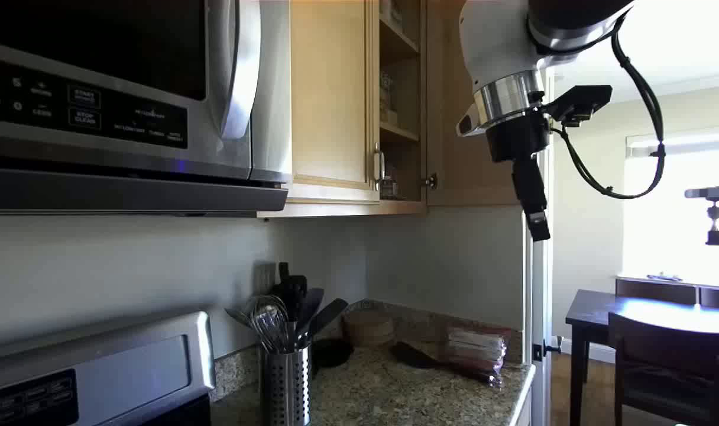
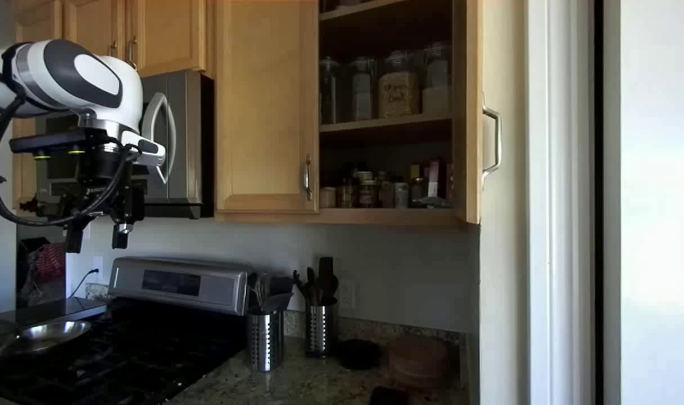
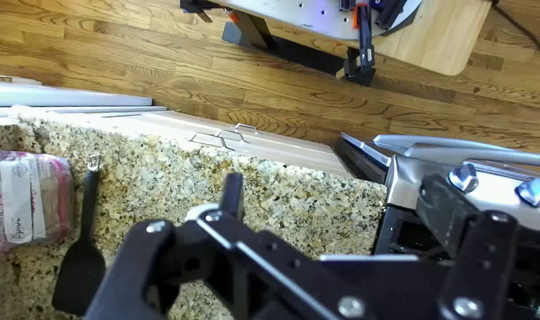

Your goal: Close the open cabinet door

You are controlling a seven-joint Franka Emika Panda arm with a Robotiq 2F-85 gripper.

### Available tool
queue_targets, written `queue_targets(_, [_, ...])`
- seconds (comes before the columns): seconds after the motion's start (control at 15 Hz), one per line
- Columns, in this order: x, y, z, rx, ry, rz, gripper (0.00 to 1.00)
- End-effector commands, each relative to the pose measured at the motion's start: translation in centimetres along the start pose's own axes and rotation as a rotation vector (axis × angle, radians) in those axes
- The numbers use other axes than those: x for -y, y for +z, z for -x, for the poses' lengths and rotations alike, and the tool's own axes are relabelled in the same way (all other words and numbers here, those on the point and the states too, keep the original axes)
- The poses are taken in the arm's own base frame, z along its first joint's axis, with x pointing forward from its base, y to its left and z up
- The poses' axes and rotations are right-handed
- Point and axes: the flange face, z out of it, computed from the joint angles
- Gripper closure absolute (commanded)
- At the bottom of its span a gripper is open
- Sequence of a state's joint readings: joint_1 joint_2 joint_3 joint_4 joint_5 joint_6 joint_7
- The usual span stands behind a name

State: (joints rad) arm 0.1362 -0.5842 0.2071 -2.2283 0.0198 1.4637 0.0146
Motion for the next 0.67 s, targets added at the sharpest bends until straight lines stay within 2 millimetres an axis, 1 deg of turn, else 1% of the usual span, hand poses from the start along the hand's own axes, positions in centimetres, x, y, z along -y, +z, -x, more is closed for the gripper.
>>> queue_targets(0.0, [0.01,-0.07,-0.01,0.001,0.000,0.000,0.00])
queue_targets(0.47, [0.01,-0.07,-0.01,0.001,0.000,0.000,0.00])
queue_targets(0.6, [-0.83,0.91,-0.65,-0.002,0.029,-0.001,0.00])
